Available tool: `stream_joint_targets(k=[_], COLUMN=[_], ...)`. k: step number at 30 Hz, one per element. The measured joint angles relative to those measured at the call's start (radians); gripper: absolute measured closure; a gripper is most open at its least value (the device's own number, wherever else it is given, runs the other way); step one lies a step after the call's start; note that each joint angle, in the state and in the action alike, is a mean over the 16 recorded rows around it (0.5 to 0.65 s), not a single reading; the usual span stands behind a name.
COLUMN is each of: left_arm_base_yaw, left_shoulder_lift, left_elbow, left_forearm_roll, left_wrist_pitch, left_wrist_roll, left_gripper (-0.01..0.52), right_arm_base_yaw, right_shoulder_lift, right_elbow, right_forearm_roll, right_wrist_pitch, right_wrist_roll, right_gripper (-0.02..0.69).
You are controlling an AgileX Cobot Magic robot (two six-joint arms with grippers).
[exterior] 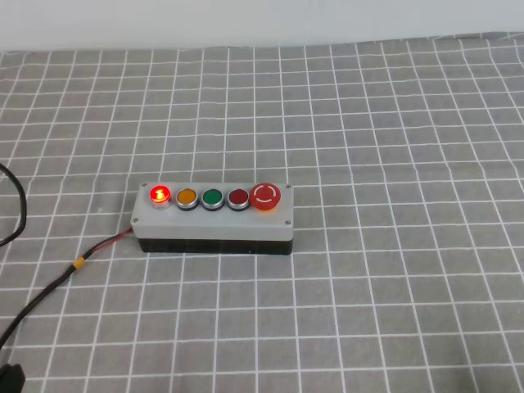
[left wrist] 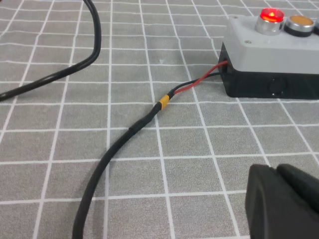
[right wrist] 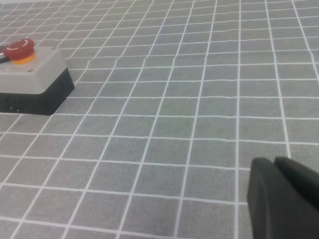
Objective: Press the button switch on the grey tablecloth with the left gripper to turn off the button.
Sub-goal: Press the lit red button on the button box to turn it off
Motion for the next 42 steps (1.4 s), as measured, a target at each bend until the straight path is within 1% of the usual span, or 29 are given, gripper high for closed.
stream_joint_targets(k=[42], left_arm_base_yaw=[0.0], left_shoulder_lift=[0.0], left_elbow=[0.0], left_forearm_roll=[0.001], left_wrist_pitch=[-0.001], left_wrist_roll=[0.0], left_gripper=[0.517], right_arm_base_yaw=[0.0], right_shoulder_lift=[0.0], right_elbow=[0.0], right_forearm_roll=[0.0], right_wrist_pitch=[0.0], right_wrist_roll=[0.0], right_gripper=[0.681])
